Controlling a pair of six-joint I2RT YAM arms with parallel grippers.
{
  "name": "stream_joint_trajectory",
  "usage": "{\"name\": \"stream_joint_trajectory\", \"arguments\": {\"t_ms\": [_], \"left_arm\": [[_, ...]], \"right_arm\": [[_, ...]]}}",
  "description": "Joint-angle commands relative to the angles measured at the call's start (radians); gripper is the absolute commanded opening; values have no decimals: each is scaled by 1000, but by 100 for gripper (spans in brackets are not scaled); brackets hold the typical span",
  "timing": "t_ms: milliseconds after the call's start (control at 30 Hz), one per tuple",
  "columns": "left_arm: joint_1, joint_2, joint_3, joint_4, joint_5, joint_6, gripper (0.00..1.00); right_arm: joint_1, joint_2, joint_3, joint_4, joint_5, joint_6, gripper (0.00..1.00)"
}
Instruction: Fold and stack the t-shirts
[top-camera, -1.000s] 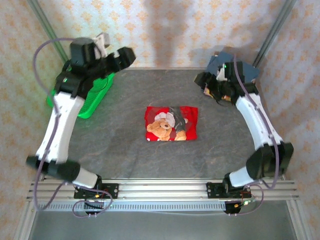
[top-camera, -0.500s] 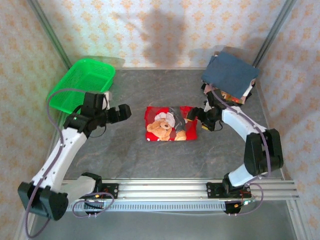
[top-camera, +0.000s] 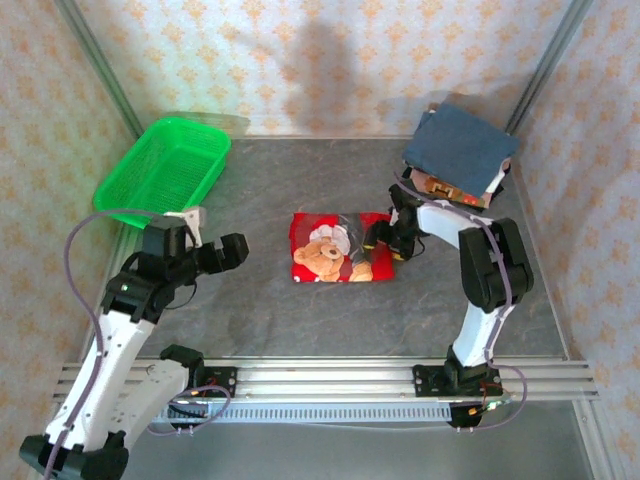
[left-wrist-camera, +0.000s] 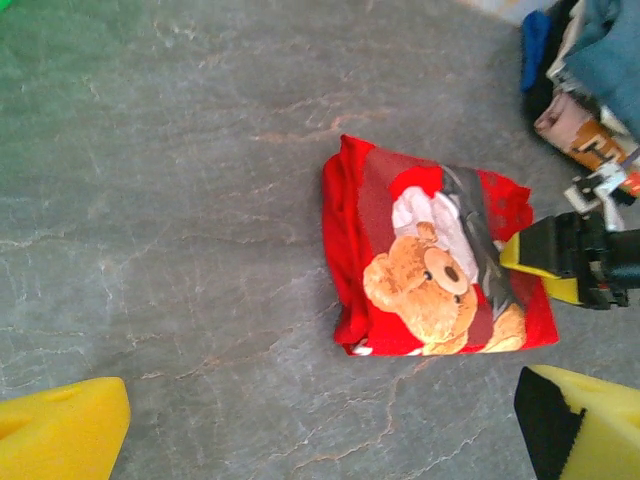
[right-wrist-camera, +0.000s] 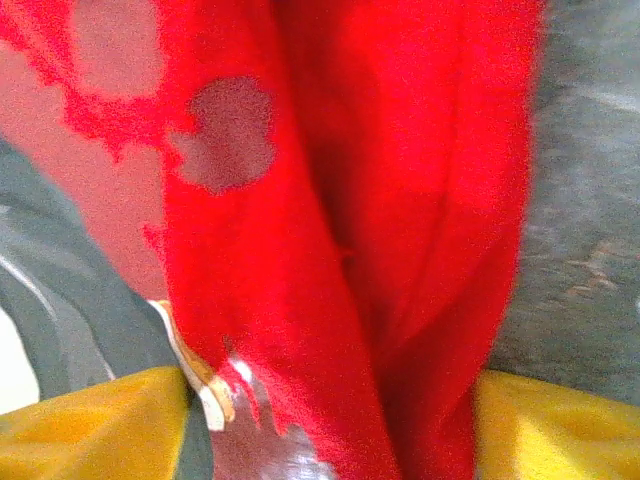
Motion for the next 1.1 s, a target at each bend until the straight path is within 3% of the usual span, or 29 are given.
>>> {"name": "stream_joint_trajectory", "arguments": {"t_ms": [0,200,300,667,1067], "left_arm": [[-11,-42,31,-47,-3,52,100],[-11,-57,98,-89,-44,88,100],[-11,-45,133,-109,-50,108,100],[-11,-43,141,-45,-92,140,100],[-10,27,186,0,-126,177,100]], "right_arm": [[35,77,35,114,28,-13,53],[57,151,146,110,44,3,14],[64,158,223,66,84,-8,0],[65,100,552,-155,457,-171,0],[22,294,1073,-223,599,-325,0]]}}
